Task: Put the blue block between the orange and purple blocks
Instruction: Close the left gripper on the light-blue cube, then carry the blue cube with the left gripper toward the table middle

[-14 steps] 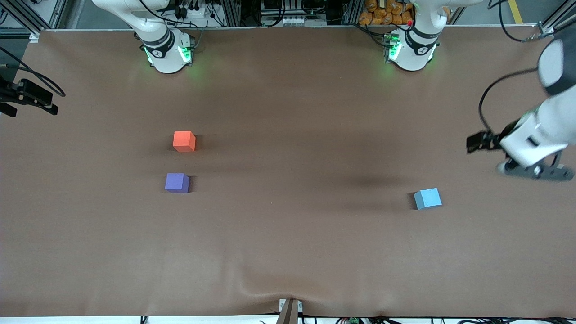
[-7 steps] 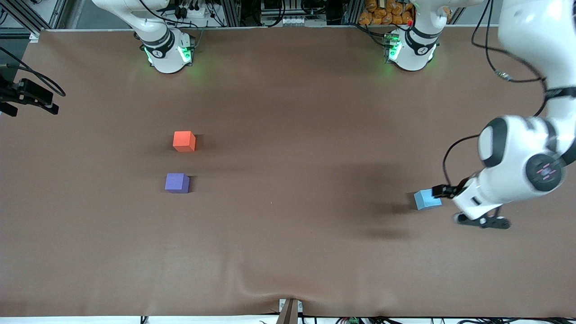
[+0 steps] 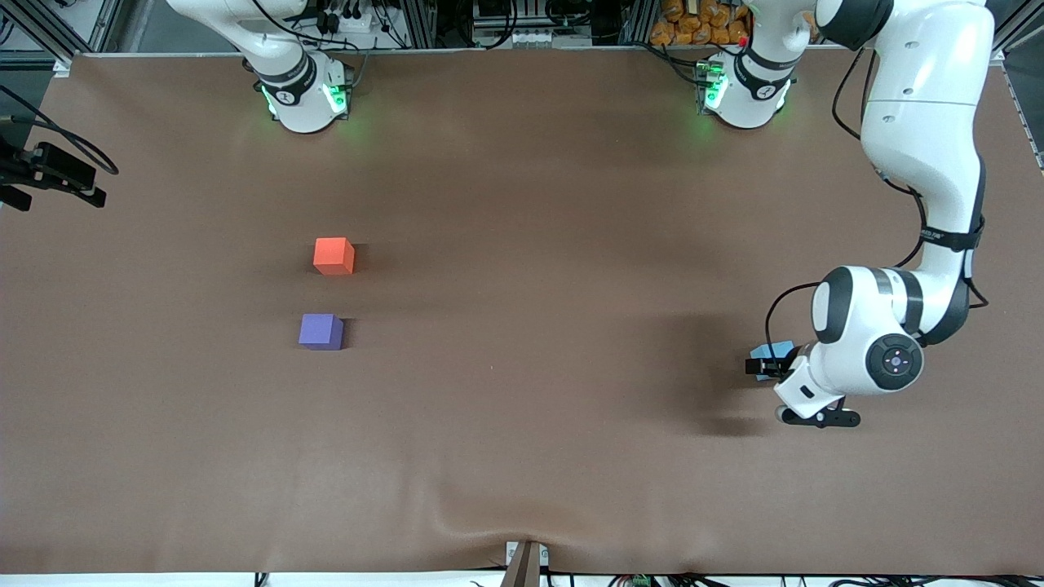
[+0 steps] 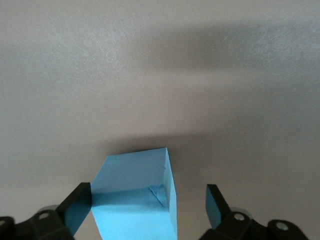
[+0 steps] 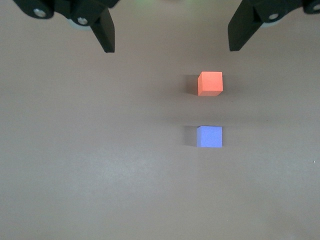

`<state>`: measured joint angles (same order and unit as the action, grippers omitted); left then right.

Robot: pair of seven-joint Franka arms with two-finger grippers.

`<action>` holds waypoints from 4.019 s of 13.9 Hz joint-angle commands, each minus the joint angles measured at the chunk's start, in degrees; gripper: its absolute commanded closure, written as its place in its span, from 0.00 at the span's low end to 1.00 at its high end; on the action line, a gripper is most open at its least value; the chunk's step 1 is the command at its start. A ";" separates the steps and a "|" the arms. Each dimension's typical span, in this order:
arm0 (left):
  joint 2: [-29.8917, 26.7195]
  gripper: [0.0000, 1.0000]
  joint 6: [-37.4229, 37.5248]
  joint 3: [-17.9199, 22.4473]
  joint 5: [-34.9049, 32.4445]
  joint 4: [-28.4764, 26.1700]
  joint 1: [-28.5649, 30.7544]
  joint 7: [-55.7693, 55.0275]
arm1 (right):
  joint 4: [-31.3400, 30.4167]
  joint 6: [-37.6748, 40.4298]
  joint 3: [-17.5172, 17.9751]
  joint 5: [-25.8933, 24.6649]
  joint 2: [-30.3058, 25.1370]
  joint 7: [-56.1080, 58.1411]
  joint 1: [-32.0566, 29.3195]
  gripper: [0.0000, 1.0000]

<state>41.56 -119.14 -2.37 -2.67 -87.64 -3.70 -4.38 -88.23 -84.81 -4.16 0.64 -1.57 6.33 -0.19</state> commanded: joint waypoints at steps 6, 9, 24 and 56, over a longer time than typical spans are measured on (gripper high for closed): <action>-2.26 0.00 0.13 0.87 -3.90 -1.75 -0.61 -3.09 | 0.95 1.31 0.56 0.68 0.43 0.00 -1.13 0.00; -3.85 0.00 0.48 0.61 -5.33 -2.00 -0.17 -3.44 | 0.95 1.31 0.56 0.68 0.43 0.00 -1.13 0.00; -2.88 0.81 0.49 -0.18 -5.06 -5.61 -1.83 -7.13 | 0.95 1.31 0.56 0.68 0.51 0.00 -1.48 0.00; -13.50 0.00 1.78 5.62 5.57 8.63 -40.00 -42.56 | -2.38 3.42 1.00 2.94 6.49 -0.52 -0.43 0.00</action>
<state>32.23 -120.10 2.99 2.77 -76.86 -46.46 -47.44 -88.85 -82.04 -3.93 1.54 5.24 6.35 -0.60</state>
